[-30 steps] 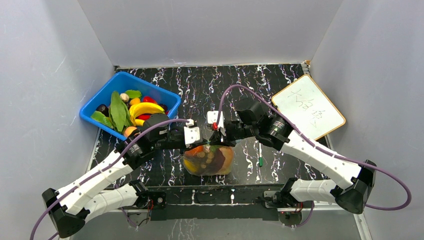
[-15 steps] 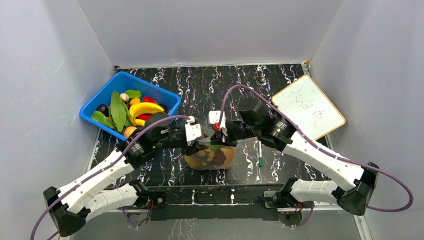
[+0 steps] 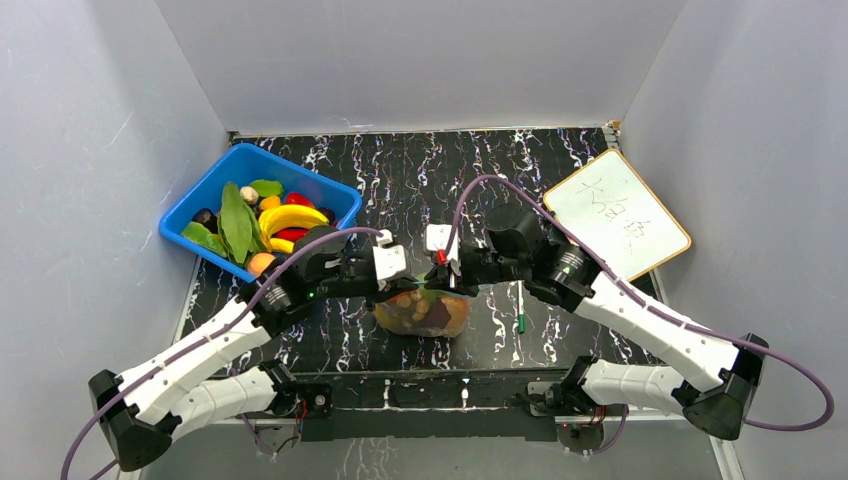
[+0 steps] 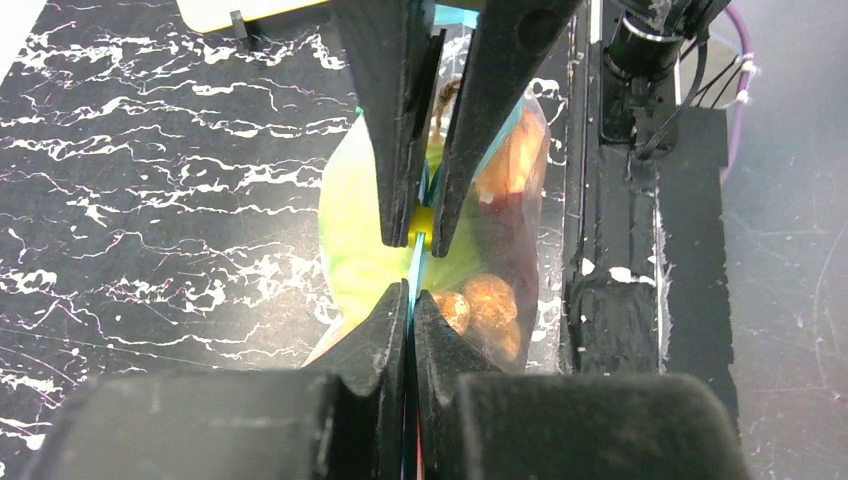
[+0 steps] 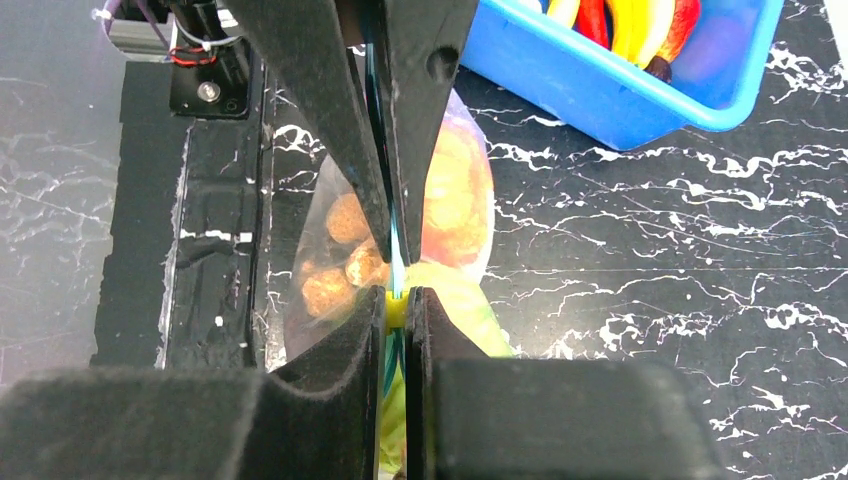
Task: Place the food in the zip-top bag and seal the zipper
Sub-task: Zip the zipper food storage bag at the center of the board.
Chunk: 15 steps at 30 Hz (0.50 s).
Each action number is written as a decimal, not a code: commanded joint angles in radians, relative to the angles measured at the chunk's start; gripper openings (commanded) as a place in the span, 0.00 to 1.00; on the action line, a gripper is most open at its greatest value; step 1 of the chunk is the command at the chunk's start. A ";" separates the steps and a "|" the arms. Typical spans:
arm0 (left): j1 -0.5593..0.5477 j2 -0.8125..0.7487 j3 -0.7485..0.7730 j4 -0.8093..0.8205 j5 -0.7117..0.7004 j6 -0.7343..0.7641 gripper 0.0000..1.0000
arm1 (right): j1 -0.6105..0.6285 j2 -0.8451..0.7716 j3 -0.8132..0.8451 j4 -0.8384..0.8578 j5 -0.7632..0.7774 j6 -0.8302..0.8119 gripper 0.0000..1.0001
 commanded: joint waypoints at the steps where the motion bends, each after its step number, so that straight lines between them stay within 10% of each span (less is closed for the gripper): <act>1: 0.052 -0.080 0.001 -0.004 -0.058 -0.048 0.00 | -0.007 -0.083 -0.017 -0.006 0.106 0.036 0.00; 15: 0.266 -0.081 -0.056 -0.033 0.062 -0.085 0.00 | -0.014 -0.145 -0.020 -0.192 0.180 0.051 0.00</act>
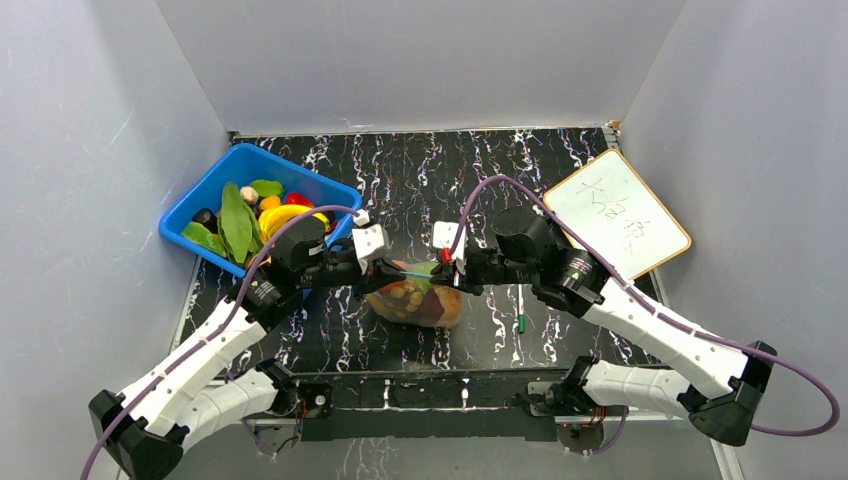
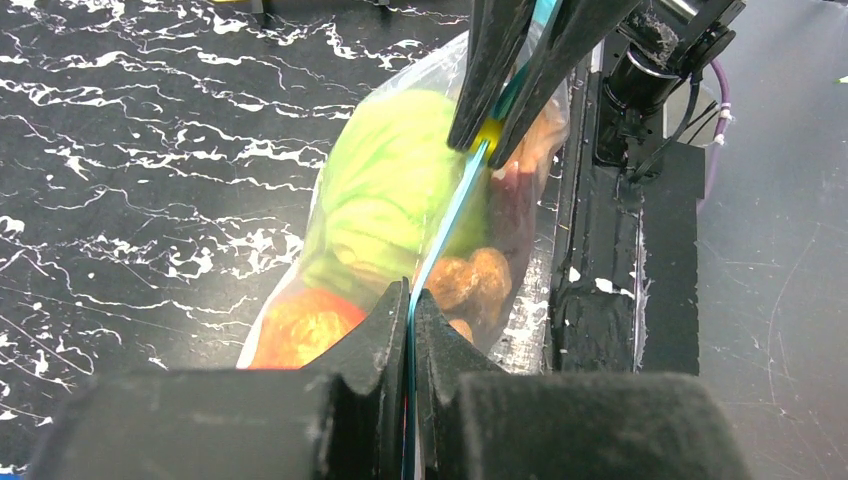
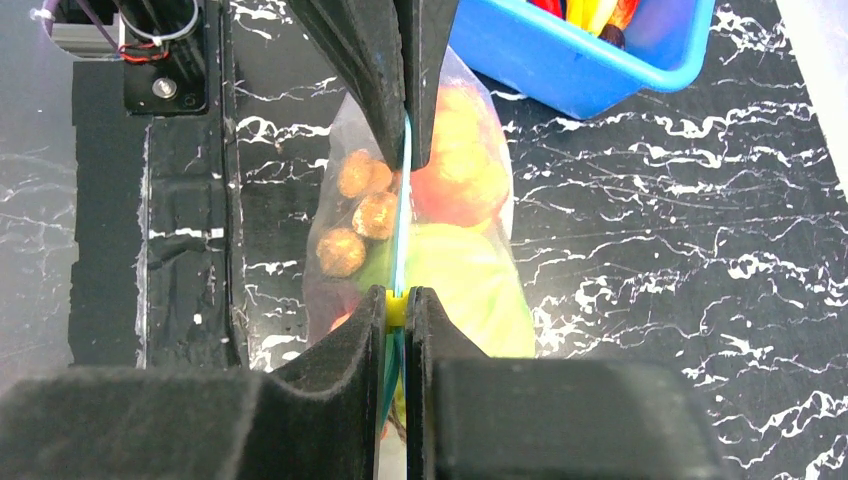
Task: Place the food in the zip-top bag and seal the zipper
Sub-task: Zip the zipper food storage bag at the center of the board.
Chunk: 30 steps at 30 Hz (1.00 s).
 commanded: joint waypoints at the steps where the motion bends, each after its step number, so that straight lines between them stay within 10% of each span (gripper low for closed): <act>1: 0.077 -0.039 -0.031 -0.036 -0.088 0.010 0.00 | -0.024 -0.088 0.006 -0.205 0.087 0.020 0.00; 30: 0.253 -0.006 -0.139 0.023 0.031 0.019 0.00 | -0.035 -0.135 0.097 -0.456 0.261 0.105 0.00</act>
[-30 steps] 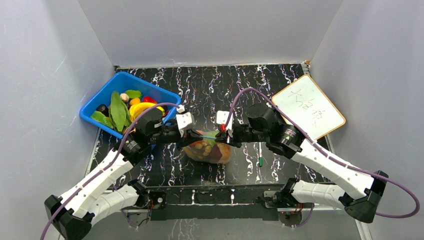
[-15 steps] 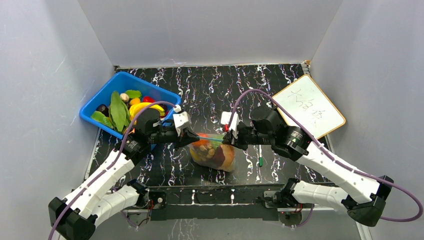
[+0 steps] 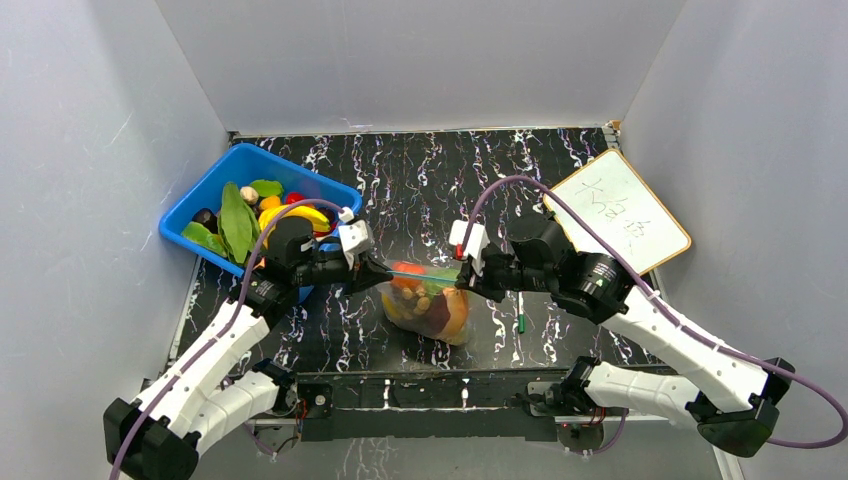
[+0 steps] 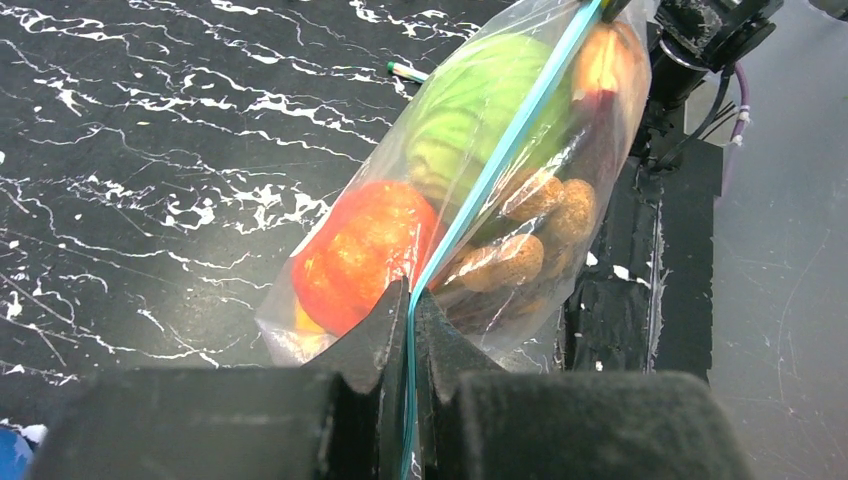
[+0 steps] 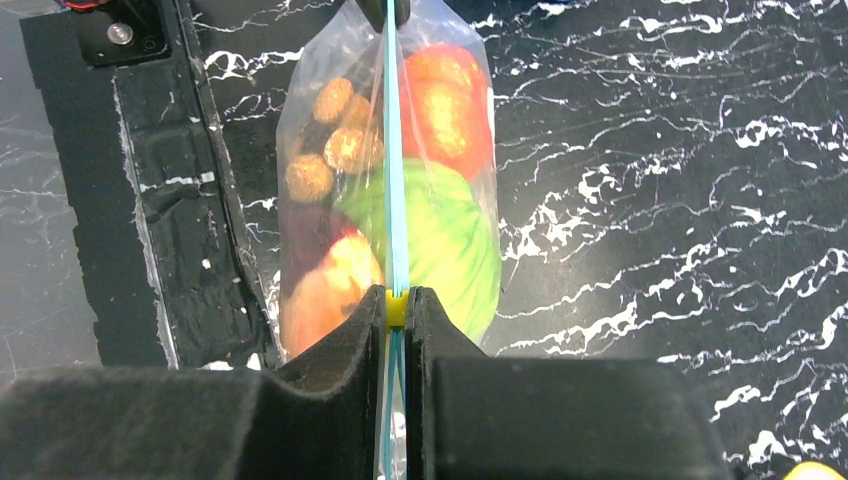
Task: Place the food in the zip-top bag and seal the zipper
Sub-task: Zip the zipper food storage bag at the center of the board.
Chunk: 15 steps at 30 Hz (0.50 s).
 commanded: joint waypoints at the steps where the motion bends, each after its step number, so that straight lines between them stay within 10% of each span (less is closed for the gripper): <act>1: 0.079 -0.002 -0.017 -0.043 -0.110 0.032 0.00 | -0.027 -0.061 0.072 -0.244 0.126 0.030 0.00; 15: 0.096 0.033 -0.019 0.023 -0.075 0.009 0.00 | -0.029 -0.106 0.117 -0.290 0.431 0.206 0.00</act>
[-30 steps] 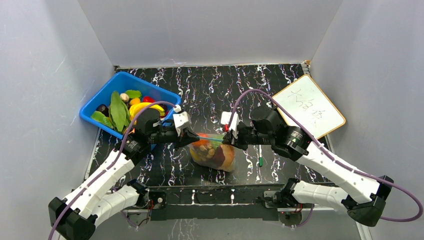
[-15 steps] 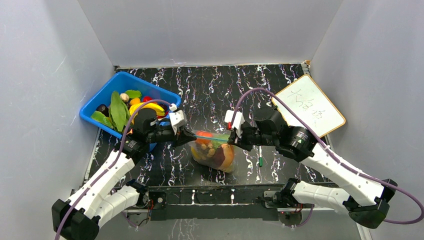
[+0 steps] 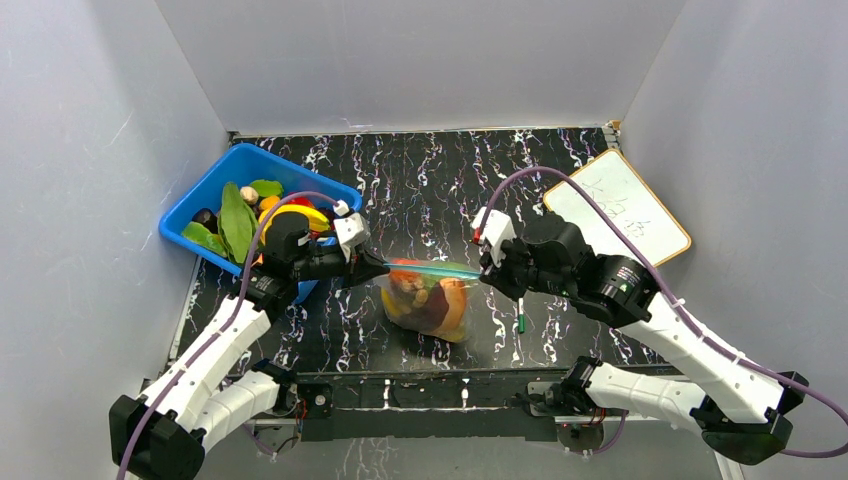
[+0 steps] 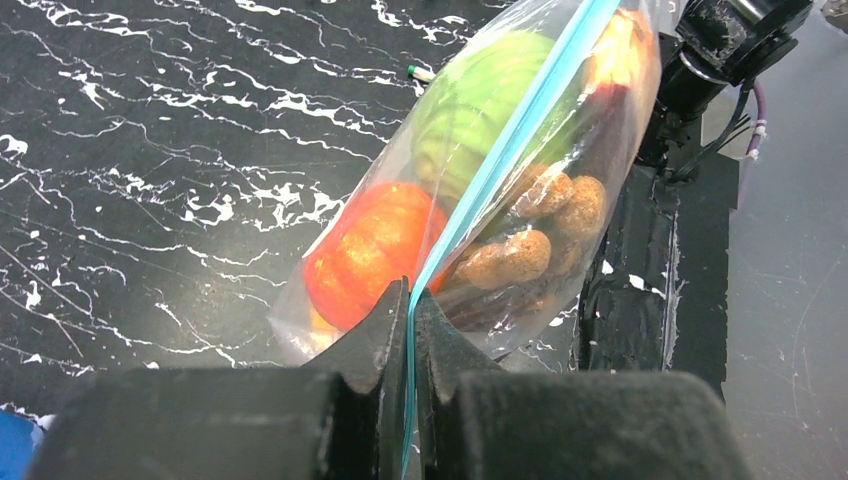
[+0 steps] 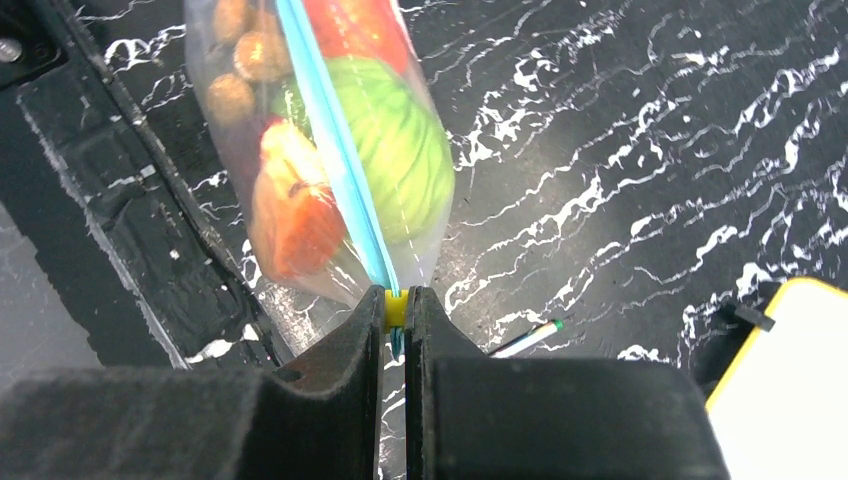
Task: Place the food in the zip-top bag and seal the zipper
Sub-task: Zip the zipper food storage bag at the center of the board.
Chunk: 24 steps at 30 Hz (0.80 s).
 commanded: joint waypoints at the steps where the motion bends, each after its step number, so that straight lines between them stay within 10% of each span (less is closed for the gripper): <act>1: 0.043 0.007 -0.016 -0.004 -0.094 0.015 0.00 | -0.017 -0.058 0.068 -0.131 0.247 0.083 0.00; 13: 0.043 -0.011 0.027 0.059 -0.112 -0.053 0.01 | -0.018 -0.072 -0.039 0.148 0.233 0.175 0.00; 19: 0.043 -0.056 0.148 -0.006 -0.224 -0.132 0.37 | -0.019 -0.026 -0.124 0.302 0.308 0.186 0.00; 24: 0.043 -0.077 0.216 -0.078 -0.328 -0.169 0.47 | -0.053 0.077 -0.127 0.333 0.375 0.150 0.00</act>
